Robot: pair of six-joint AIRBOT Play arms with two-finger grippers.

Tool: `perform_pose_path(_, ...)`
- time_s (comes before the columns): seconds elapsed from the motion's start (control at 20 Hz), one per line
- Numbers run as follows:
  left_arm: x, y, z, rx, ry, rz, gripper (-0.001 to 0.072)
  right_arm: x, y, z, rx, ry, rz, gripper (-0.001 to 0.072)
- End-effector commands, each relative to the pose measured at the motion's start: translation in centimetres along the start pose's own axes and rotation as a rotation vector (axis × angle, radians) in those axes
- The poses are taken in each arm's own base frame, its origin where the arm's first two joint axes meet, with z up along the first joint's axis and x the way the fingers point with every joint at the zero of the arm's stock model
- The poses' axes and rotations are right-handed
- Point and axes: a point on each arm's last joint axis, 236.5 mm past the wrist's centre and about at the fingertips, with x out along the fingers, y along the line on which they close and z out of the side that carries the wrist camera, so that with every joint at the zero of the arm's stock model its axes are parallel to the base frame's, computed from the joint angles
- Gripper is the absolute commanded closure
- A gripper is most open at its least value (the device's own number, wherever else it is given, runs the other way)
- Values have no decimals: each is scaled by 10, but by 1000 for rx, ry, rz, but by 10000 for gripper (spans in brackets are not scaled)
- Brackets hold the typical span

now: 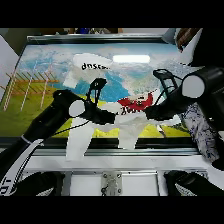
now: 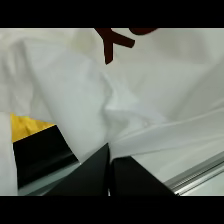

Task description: Fold the clothes and pants, and hang the long-sleeved shirts on hangers.

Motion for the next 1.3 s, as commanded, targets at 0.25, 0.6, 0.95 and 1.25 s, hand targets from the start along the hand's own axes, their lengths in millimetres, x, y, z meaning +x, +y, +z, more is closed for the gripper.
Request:
perform_pose_path(0.25, 29, 7, 6, 8, 81, 6, 687, 35, 4, 17, 38, 2, -1, 682)
perform_pose_path(0.6, 19, -8, 3, 38, 128, -136, 128, 35, 4, 18, 38, -1, 0, 682)
perform_pose_path(0.95, -52, 13, 62, 0, 6, -249, 128, 35, 4, 18, 38, 0, 0, 682)
perform_pose_path(1.25, -91, 101, 108, -116, -170, -148, 128, 35, 4, 18, 38, 0, 0, 682)
